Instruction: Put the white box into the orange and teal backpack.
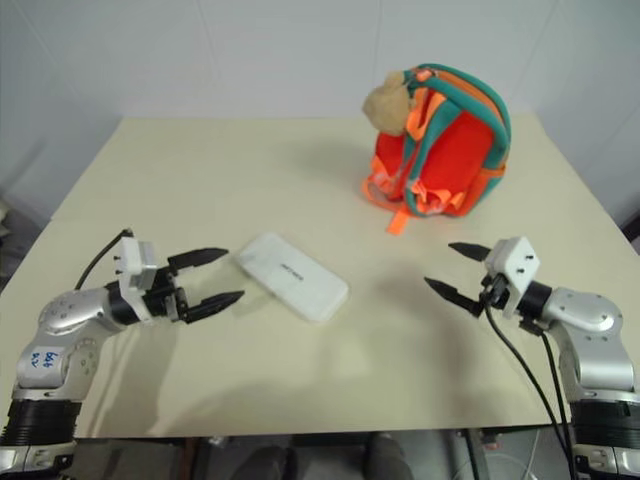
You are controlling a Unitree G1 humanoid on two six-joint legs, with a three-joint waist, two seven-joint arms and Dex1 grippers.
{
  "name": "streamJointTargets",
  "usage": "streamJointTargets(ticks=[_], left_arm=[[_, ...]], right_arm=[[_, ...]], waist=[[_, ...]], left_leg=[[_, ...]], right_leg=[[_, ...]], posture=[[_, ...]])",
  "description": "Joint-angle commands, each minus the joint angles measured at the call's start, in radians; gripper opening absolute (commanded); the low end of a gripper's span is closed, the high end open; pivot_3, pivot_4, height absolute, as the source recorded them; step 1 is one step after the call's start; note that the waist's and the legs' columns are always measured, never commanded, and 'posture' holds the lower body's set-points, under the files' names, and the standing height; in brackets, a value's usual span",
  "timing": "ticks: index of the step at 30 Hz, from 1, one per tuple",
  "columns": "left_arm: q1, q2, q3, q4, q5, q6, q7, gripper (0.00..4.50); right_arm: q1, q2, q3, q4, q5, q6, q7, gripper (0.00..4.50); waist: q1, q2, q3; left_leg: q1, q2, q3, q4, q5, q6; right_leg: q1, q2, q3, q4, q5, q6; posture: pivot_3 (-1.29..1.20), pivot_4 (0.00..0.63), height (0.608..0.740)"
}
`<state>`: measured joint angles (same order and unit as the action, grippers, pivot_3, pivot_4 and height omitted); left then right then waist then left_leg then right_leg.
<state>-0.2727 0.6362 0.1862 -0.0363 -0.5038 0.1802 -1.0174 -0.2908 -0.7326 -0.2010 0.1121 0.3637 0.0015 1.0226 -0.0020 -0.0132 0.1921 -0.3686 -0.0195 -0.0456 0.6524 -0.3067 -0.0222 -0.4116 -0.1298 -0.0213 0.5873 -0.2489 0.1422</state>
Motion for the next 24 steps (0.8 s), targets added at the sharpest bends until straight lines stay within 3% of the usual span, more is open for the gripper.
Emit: streamJointTargets(ticks=[1,7,10,21,23,24], left_arm=[[0.004,0.008,0.025,-0.029,-0.011,-0.008,0.007,4.50],[0.020,0.032,0.039,-0.035,-0.013,-0.008,-0.010,4.50],[0.037,0.063,0.076,0.013,-0.003,-0.038,-0.026,3.94],[-0.077,0.099,0.062,0.281,0.073,-0.147,-0.071,0.42],[-0.132,0.091,0.039,0.356,0.101,-0.162,-0.070,0.00],[-0.160,0.086,0.030,0.389,0.111,-0.157,-0.064,0.00]], right_arm=[[-0.023,0.008,0.000,-0.038,0.019,0.003,-0.002,4.48],[-0.005,0.016,0.029,-0.079,0.030,0.036,0.013,4.48],[0.041,0.029,0.056,-0.172,0.052,0.086,0.010,3.90],[0.137,0.074,0.171,-0.460,0.047,0.306,-0.121,0.14],[0.139,0.078,0.202,-0.496,0.054,0.379,-0.146,0.13],[0.138,0.076,0.218,-0.509,0.057,0.416,-0.154,0.12]], waist=[[0.001,0.000,0.000],[0.001,0.000,0.000],[0.000,0.000,0.000],[0.006,0.000,0.000],[0.009,-0.001,0.000],[0.009,-0.001,0.000]], left_leg=[[0.000,0.000,0.000,0.000,0.000,0.000],[0.000,0.000,0.000,0.000,0.000,0.000],[0.000,0.000,0.000,-0.001,0.000,0.000],[0.000,0.000,-0.001,0.000,0.000,0.000],[0.000,0.000,-0.001,0.000,0.000,0.000],[0.000,0.000,-0.001,0.000,0.000,0.000]], right_leg=[[0.000,0.000,0.000,0.000,0.000,0.000],[0.000,0.000,0.000,0.000,0.000,0.000],[-0.001,0.000,0.000,0.000,0.000,0.000],[-0.001,0.000,0.000,-0.002,0.000,0.000],[-0.001,0.000,-0.001,-0.002,0.000,-0.001],[-0.001,0.000,-0.001,-0.002,0.000,-0.001]], posture=[[0.00,0.150,0.740],[0.00,0.150,0.740],[0.00,0.150,0.740],[0.00,0.150,0.740],[0.00,0.150,0.740],[0.00,0.150,0.740]])
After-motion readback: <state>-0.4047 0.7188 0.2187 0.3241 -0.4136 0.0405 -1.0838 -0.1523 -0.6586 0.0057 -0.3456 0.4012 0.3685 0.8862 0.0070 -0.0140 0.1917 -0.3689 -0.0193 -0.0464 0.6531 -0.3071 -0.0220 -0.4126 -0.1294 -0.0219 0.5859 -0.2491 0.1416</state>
